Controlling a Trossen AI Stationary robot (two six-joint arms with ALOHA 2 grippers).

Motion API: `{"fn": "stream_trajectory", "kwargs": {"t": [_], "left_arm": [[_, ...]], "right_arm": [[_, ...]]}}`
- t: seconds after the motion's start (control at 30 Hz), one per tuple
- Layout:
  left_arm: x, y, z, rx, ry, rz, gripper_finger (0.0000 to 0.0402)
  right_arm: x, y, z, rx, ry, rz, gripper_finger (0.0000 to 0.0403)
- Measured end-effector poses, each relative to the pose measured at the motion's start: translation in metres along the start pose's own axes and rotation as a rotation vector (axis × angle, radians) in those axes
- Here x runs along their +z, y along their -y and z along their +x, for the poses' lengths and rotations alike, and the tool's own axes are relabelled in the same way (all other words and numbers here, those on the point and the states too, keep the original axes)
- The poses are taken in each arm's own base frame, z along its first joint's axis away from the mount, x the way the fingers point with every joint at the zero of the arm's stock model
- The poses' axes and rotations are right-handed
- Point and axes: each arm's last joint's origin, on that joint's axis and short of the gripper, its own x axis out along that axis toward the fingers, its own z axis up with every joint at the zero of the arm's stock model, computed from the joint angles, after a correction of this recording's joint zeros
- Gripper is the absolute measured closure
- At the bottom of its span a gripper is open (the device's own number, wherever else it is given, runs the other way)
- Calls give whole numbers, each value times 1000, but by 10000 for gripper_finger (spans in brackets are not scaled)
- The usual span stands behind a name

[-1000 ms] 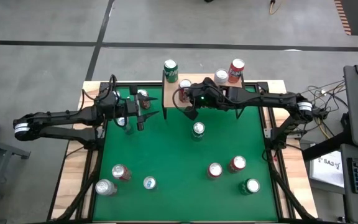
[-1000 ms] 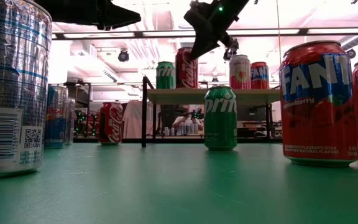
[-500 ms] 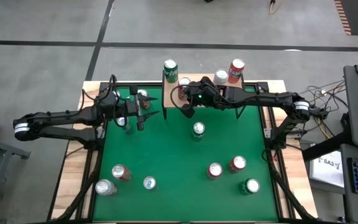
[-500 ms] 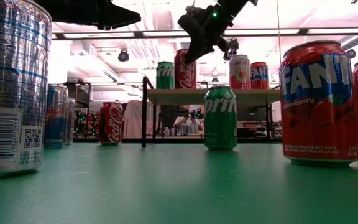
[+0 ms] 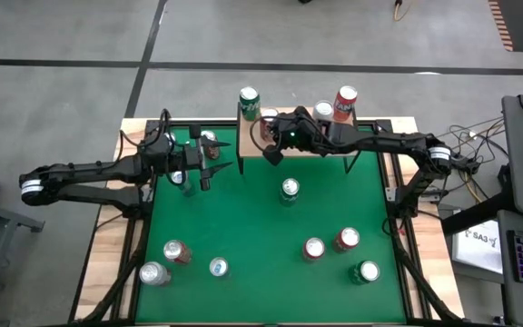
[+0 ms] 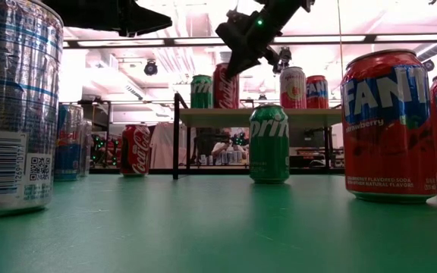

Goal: Place canned beverage on shelf
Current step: Put the middle red soda can on the shelf

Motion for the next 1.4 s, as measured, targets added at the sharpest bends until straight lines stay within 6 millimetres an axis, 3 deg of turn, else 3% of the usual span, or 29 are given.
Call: {"fn": "stream_trajectory", "kwargs": {"t": [0.4, 0.63, 0.83, 1.4], "left_arm": [[0, 0, 0, -2, -5, 0, 183], [-1, 0, 0, -4, -8, -2, 183], [-2, 1, 0, -7, -16, -29, 183], [-7, 3, 0, -28, -74, -138, 183]], "right_arm": [[0, 3, 1, -6, -2, 3, 392], [0, 0, 1, 104, -13, 8, 392], [2, -1, 6, 98, 22, -24, 392], [7, 23, 15, 42, 49, -51, 392]]}}
